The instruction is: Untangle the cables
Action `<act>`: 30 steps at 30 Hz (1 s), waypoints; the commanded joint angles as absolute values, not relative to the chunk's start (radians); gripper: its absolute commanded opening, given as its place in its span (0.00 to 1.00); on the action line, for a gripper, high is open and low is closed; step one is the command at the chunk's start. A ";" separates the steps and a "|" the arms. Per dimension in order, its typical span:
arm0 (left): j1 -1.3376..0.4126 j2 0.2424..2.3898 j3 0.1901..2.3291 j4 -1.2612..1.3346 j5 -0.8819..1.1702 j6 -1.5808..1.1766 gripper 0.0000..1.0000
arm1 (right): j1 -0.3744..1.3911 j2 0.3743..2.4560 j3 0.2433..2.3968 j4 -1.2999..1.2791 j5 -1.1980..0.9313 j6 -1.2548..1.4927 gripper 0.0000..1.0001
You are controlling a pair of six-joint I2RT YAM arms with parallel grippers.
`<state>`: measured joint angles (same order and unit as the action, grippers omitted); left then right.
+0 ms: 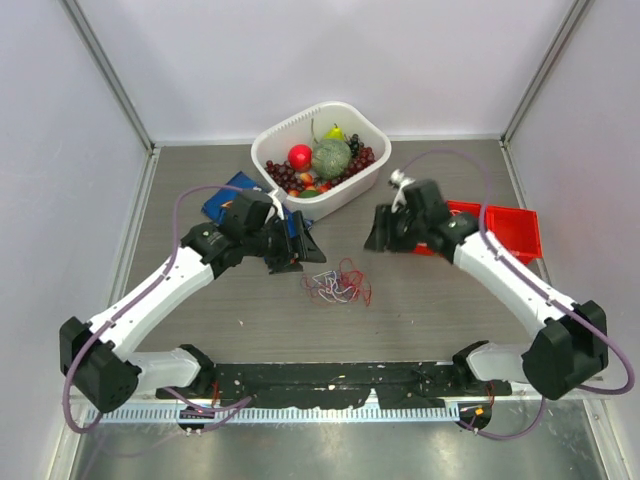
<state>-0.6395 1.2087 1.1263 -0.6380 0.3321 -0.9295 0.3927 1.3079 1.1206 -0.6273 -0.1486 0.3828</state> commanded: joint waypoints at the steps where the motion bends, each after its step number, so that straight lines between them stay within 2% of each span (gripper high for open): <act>1: -0.594 1.268 1.060 -0.630 0.327 -0.851 0.67 | 0.538 1.256 0.918 -0.395 -0.391 0.486 0.53; 4: -0.554 1.328 1.034 -0.641 0.345 -0.830 0.57 | 0.619 1.264 0.842 -0.304 -0.399 0.518 0.53; 7: -0.548 1.362 1.006 -0.597 0.353 -0.831 0.54 | 0.650 1.304 0.838 -0.284 -0.416 0.526 0.52; 13: -0.546 1.443 0.986 -0.537 0.373 -0.833 0.39 | 0.712 1.411 0.887 -0.298 -0.437 0.499 0.45; 19: -0.546 1.511 1.005 -0.554 0.350 -0.805 0.36 | 0.715 1.457 0.911 -0.298 -0.434 0.468 0.44; 22: -0.545 1.535 1.008 -0.564 0.353 -0.792 0.30 | 0.715 1.477 0.913 -0.295 -0.436 0.466 0.41; 26: -0.546 1.537 1.003 -0.564 0.365 -0.788 0.34 | 0.713 1.483 0.905 -0.291 -0.422 0.462 0.40; 30: -0.545 1.505 0.985 -0.549 0.362 -0.799 0.50 | 0.715 1.503 0.899 -0.282 -0.433 0.465 0.40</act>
<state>-0.5457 1.5425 0.9791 -0.5781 0.3515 -0.8036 0.7120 1.4899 0.8745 -0.3199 -0.4217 0.4759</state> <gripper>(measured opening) 0.435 0.399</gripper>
